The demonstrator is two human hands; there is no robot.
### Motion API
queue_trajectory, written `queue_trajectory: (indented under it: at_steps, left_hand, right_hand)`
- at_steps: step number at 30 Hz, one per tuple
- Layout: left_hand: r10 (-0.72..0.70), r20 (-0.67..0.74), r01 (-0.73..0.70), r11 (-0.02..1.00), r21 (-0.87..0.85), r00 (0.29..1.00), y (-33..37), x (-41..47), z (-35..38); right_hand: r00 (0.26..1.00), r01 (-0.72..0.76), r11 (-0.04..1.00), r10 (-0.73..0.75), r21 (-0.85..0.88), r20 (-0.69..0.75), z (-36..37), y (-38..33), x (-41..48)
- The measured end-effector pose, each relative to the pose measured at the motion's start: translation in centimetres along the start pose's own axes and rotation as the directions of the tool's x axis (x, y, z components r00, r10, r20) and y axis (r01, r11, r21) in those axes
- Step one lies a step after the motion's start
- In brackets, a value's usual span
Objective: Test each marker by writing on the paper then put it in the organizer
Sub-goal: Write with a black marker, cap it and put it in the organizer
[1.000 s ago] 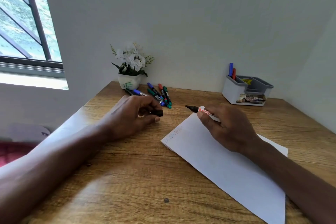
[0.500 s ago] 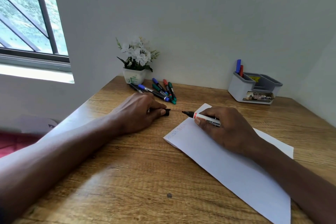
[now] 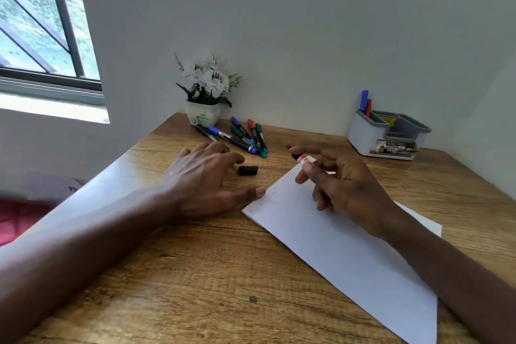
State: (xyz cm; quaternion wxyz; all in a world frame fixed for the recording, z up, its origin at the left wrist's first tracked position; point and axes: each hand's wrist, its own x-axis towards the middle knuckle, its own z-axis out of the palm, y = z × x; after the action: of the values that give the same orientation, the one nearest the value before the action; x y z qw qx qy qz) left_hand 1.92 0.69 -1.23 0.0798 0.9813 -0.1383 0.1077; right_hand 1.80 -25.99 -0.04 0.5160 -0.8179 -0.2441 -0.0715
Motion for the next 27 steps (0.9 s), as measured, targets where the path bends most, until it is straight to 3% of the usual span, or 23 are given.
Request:
queue_trajectory:
  at_steps: [4, 6, 8, 11, 13, 16, 19, 27]
  left_hand:
    - [0.001, 0.056, -0.002, 1.0, 0.009, 0.998, 0.1, 0.0, -0.1]
    - [0.008, 0.076, -0.008, 1.0, -0.003, 0.997, 0.0, 0.1, -0.1]
    - [0.005, 0.113, -0.002, 1.0, -0.02, 0.994, 0.0, 0.1, -0.2]
    - [-0.005, 0.159, 0.012, 0.999, -0.042, 0.987, 0.3, 0.3, -0.3]
    - [-0.009, 0.166, 0.018, 0.998, -0.052, 0.986, 0.3, 0.2, -0.3]
    - [-0.002, 0.166, 0.013, 0.998, -0.068, 0.986, 0.4, 0.2, -0.4]
    - [-0.002, 0.174, 0.018, 0.996, -0.09, 0.985, 0.3, 0.2, -0.3]
    - [0.013, 0.237, 0.021, 0.989, -0.144, 0.972, 0.2, 0.5, -0.1]
  right_hand:
    - [0.982, -0.164, 0.963, 0.138, 0.215, 0.129, -0.4, -0.5, 0.1]
    - [0.951, -0.28, 0.885, 0.202, 0.373, 0.235, -0.9, -0.4, 0.3]
    - [0.921, -0.345, 0.808, 0.194, 0.478, 0.337, -1.4, -0.5, 0.4]
    - [0.889, -0.342, 0.8, 0.105, 0.494, 0.445, -1.8, -0.4, 0.2]
    - [0.915, -0.28, 0.838, 0.085, 0.469, 0.395, -1.2, -0.4, 0.1]
    - [0.974, -0.188, 0.909, 0.124, 0.373, 0.19, 0.3, -0.5, 0.1]
    - [0.986, -0.168, 0.963, 0.162, 0.211, 0.043, 1.3, -0.3, 0.3]
    - [0.958, -0.276, 0.941, 0.251, 0.194, 0.141, 1.4, -0.6, 1.0]
